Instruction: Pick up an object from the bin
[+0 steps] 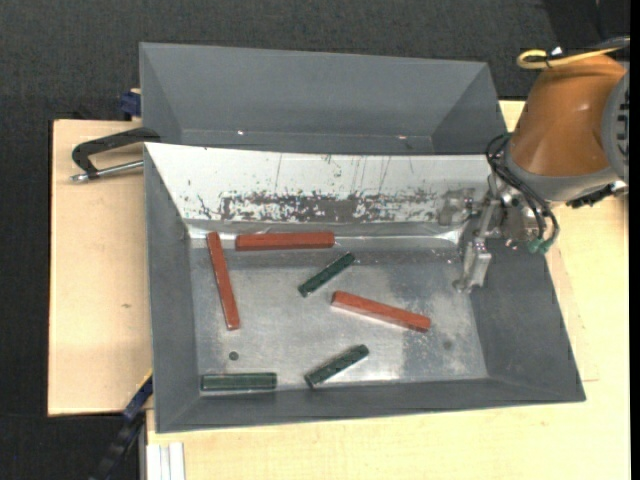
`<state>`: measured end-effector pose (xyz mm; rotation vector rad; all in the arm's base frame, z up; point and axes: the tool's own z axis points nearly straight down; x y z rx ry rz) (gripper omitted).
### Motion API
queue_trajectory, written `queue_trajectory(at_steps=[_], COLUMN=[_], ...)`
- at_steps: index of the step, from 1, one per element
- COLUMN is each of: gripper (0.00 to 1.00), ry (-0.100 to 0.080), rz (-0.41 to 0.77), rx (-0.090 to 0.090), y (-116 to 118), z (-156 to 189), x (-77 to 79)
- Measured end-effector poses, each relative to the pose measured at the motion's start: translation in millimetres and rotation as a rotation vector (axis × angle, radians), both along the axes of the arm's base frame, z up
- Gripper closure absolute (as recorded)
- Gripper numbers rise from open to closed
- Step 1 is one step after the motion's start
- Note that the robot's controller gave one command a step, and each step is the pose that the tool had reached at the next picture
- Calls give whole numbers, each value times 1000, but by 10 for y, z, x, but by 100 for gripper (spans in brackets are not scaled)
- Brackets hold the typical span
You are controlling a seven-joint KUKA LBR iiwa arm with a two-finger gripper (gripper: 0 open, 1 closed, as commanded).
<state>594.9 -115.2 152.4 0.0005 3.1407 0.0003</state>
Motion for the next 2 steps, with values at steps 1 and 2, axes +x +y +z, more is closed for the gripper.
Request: queue_trajectory(at_steps=[1,2], gripper=[0,0], ry=[-5,5], rz=[75,61], rx=[-2,3], y=[235,383], z=[-357,-578], x=[-206,-441])
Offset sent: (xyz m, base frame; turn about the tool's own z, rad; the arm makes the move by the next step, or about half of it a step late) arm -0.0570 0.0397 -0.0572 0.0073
